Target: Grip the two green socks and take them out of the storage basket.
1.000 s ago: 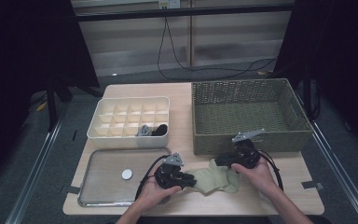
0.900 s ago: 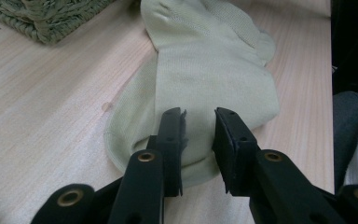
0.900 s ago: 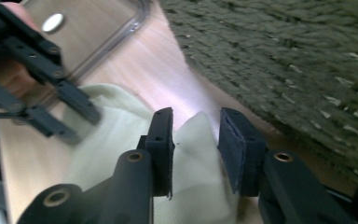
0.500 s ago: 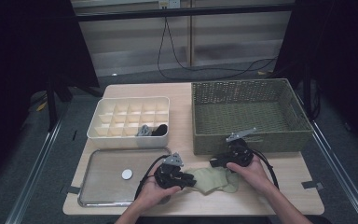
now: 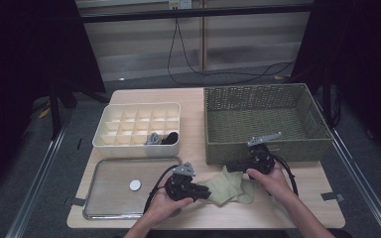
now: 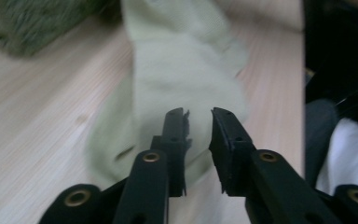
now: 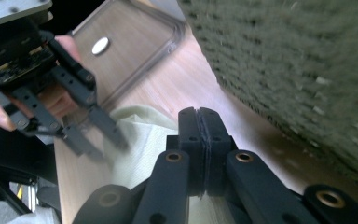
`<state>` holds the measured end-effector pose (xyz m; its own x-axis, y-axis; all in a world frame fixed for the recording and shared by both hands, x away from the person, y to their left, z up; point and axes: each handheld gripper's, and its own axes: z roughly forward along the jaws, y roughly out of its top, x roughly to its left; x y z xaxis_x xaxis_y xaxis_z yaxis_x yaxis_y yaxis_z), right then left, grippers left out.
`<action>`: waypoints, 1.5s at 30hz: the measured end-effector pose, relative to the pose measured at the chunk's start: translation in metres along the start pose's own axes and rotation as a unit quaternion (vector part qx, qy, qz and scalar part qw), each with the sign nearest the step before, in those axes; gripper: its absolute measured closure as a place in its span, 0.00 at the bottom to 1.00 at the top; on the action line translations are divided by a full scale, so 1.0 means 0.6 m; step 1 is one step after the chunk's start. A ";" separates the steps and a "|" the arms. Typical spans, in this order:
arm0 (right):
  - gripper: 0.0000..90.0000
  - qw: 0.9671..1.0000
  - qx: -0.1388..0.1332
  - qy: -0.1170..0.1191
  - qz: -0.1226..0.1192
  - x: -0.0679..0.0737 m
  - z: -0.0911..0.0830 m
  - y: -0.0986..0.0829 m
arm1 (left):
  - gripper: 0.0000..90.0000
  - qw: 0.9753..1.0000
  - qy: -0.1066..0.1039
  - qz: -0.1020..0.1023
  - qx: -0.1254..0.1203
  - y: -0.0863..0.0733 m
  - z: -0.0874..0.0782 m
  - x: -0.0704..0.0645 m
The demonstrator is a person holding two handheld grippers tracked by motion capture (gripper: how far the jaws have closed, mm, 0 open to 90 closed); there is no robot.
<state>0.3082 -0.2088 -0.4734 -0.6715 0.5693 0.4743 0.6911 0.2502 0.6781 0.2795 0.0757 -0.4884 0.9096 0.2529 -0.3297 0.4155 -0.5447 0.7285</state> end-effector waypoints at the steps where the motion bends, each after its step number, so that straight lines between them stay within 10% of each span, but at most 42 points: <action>1: 0.99 1.000 -0.008 0.001 -0.002 0.003 -0.006 0.003 | 0.87 1.000 -0.004 0.009 -0.007 0.011 0.003 -0.009; 12: 1.00 0.999 -0.031 -0.002 -0.013 0.016 -0.030 0.011 | 0.90 0.999 -0.041 0.026 0.011 0.054 0.059 -0.027; 15: 1.00 0.999 -0.046 0.000 -0.022 0.026 -0.046 0.020 | 0.90 0.999 -0.039 -0.003 -0.002 0.059 0.068 -0.016; 27: 1.00 0.995 -0.097 -0.007 -0.036 0.032 -0.087 0.038 | 0.90 1.000 -0.003 -0.002 0.009 0.063 0.072 -0.002; 45: 1.00 0.999 -0.024 0.001 -0.036 0.056 -0.064 -0.056 | 0.88 1.000 0.016 -0.010 0.023 0.048 0.083 0.011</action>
<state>0.2522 -0.2283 -0.4588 -0.7191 0.5498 0.4250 0.6281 0.2526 0.7360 0.2975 0.0218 -0.4997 0.9006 0.2886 -0.3249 0.4344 -0.5746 0.6937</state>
